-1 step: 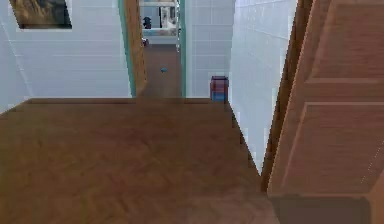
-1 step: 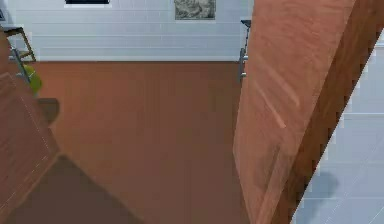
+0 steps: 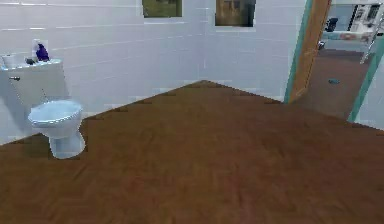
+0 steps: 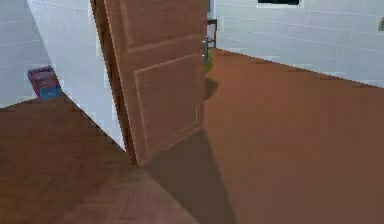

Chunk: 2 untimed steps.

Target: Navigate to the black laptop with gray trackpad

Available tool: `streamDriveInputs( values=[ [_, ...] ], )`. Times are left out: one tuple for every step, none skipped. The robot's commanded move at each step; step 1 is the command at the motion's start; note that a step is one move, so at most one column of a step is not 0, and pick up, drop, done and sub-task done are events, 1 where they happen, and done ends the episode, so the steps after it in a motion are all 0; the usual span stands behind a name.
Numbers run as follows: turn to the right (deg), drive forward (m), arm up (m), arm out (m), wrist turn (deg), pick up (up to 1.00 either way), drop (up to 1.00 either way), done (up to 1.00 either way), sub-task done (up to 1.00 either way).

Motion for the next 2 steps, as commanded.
streamDriveInputs(
  values=[
    [-45.0, 0.0, 0.0, 0.0, 0.0, 0.0, 0.0, 0.0, 0.0],
    [-45.0, 0.0, 0.0, 0.0, 0.0, 0.0, 0.0, 0.0, 0.0]
  ],
)
